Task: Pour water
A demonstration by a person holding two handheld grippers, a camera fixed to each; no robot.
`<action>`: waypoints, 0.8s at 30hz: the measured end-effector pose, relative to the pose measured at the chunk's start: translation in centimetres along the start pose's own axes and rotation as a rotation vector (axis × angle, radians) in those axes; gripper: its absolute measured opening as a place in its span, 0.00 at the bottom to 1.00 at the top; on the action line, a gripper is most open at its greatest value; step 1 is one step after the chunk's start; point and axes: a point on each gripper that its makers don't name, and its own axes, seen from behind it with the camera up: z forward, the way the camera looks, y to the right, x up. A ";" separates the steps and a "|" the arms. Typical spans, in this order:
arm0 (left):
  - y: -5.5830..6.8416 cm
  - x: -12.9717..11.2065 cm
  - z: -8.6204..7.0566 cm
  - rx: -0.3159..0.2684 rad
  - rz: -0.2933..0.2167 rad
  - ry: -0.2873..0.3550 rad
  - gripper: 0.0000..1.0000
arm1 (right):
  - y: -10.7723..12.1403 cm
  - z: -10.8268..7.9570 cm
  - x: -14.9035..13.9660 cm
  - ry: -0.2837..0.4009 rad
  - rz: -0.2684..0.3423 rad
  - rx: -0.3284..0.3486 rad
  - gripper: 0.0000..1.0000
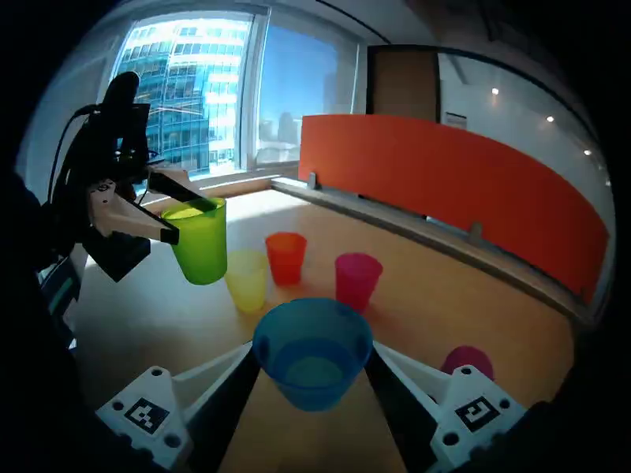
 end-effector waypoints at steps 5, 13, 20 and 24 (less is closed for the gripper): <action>0.7 1.3 -1.4 0.005 0.014 0.045 0.89 | -0.7 -1.3 2.4 0.063 -0.005 -0.010 0.90; 2.2 3.5 -3.4 0.003 -0.009 0.141 0.89 | -2.4 -3.4 6.7 0.178 -0.017 -0.011 0.90; 3.1 4.9 -4.7 0.001 -0.030 0.202 0.89 | -4.0 -4.7 9.9 0.262 -0.026 0.002 0.90; 3.5 5.5 -5.2 -0.005 -0.035 0.225 0.89 | -4.6 -5.1 10.9 0.290 -0.023 0.009 0.90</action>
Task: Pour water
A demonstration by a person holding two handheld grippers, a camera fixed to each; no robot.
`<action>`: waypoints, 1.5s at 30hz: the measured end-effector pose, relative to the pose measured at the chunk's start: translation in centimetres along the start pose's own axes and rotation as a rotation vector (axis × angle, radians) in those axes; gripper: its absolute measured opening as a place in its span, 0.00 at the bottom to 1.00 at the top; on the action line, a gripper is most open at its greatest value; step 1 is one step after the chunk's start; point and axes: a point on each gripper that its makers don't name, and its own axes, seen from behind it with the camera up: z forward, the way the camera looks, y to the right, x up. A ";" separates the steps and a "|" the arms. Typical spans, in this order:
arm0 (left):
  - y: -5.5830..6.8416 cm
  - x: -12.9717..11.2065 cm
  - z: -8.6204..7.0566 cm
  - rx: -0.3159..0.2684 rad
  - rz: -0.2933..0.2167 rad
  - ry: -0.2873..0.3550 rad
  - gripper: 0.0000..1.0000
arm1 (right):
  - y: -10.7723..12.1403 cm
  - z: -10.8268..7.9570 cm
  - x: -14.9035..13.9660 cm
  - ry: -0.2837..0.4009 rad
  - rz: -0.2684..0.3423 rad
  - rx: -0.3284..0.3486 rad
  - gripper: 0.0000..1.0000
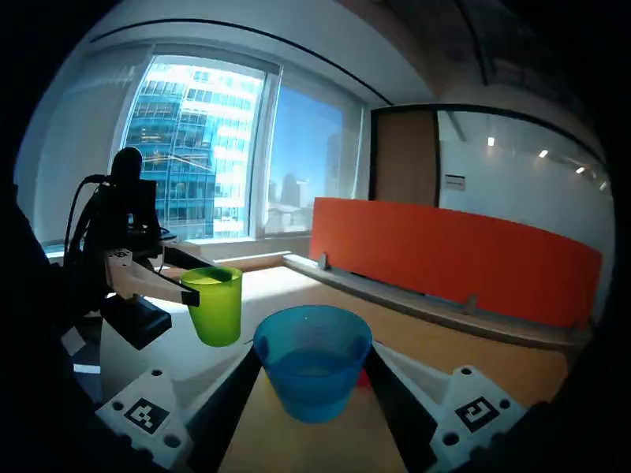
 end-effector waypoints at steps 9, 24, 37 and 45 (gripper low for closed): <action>0.0 0.8 -0.3 0.003 0.004 0.031 0.89 | -0.6 0.1 1.7 0.044 0.024 0.015 0.90; -0.2 1.0 -0.3 0.006 0.043 0.031 0.90 | -0.8 0.5 2.7 0.060 0.017 0.029 0.90; 0.3 0.1 0.1 0.001 0.080 0.018 0.89 | -0.6 1.1 3.5 0.058 -0.039 0.023 0.90; 0.6 -0.4 0.3 -0.009 0.085 0.014 0.89 | -0.3 1.5 4.2 0.051 -0.112 0.019 0.90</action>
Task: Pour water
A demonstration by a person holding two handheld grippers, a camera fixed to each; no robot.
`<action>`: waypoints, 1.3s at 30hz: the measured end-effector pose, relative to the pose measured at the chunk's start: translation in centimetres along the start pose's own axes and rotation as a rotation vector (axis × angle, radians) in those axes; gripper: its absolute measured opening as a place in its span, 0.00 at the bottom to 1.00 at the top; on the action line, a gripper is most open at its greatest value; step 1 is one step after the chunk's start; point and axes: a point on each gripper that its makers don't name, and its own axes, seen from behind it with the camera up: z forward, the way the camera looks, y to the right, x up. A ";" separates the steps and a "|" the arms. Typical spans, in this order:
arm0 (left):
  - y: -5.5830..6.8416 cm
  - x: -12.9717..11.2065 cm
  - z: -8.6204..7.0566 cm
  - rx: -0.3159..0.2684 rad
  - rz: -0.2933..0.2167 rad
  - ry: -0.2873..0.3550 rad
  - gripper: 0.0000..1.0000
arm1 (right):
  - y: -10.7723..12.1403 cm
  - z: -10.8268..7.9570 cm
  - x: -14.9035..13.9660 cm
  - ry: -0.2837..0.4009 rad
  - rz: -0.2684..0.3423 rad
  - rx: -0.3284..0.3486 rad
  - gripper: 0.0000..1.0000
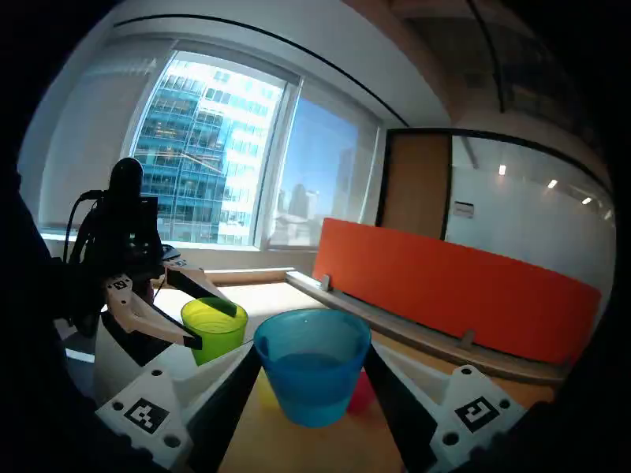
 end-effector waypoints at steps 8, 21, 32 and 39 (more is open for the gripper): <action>0.1 -0.5 0.3 -0.003 -0.006 -0.002 0.89 | 0.2 0.2 1.3 -0.005 -0.106 0.008 0.90; 0.9 -0.6 0.3 -0.019 -0.012 0.009 0.89 | 0.7 1.4 3.5 -0.007 -0.297 0.009 0.90; 1.3 -0.3 0.6 -0.034 -0.013 0.016 0.89 | 1.4 2.0 5.1 -0.008 -0.433 0.002 0.90; 1.7 -0.2 0.8 -0.043 -0.012 0.018 0.89 | 1.6 2.6 5.7 -0.013 -0.534 -0.004 0.90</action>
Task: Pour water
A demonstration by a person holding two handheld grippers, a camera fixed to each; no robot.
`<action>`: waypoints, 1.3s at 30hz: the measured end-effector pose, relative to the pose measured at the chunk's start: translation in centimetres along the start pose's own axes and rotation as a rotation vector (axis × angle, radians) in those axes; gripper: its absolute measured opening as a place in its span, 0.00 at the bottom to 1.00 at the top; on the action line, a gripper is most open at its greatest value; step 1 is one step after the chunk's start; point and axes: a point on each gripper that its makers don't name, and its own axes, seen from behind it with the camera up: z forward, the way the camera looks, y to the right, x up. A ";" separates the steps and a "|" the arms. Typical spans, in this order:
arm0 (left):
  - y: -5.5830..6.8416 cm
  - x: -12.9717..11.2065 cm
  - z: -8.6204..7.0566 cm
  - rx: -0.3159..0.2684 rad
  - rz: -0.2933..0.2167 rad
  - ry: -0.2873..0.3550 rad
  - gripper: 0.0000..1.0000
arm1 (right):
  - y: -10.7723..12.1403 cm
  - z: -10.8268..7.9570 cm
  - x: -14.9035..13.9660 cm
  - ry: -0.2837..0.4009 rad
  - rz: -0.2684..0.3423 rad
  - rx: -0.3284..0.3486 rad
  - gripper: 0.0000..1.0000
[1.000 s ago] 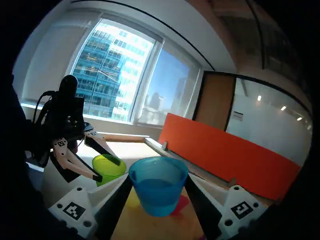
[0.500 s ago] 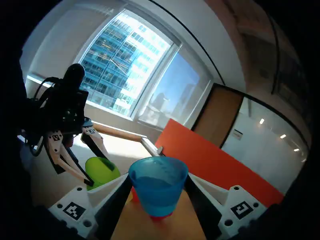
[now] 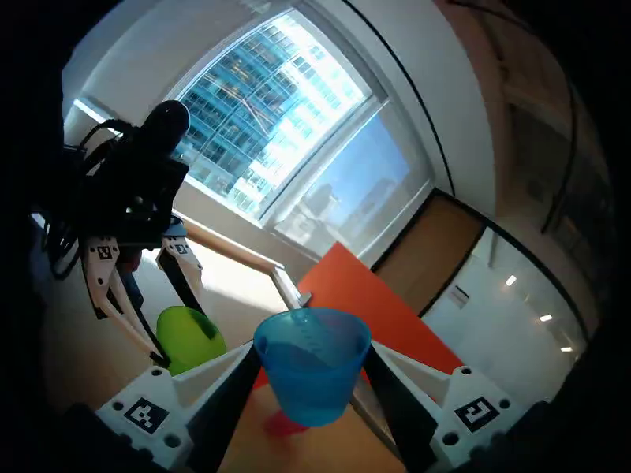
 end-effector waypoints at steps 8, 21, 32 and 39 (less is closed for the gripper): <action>0.3 0.0 0.2 -0.011 0.001 0.003 0.89 | 0.6 0.6 0.4 -0.003 -0.079 -0.007 0.90; 0.7 0.7 0.4 -0.023 0.002 0.013 0.89 | 1.5 1.2 1.1 -0.009 -0.192 -0.019 0.90; 1.0 0.9 0.7 -0.034 0.006 0.017 0.88 | 2.3 1.6 1.6 -0.006 -0.272 -0.035 0.89; 1.2 0.7 0.9 -0.039 0.003 0.014 0.88 | 2.5 1.8 1.8 -0.011 -0.317 -0.040 0.89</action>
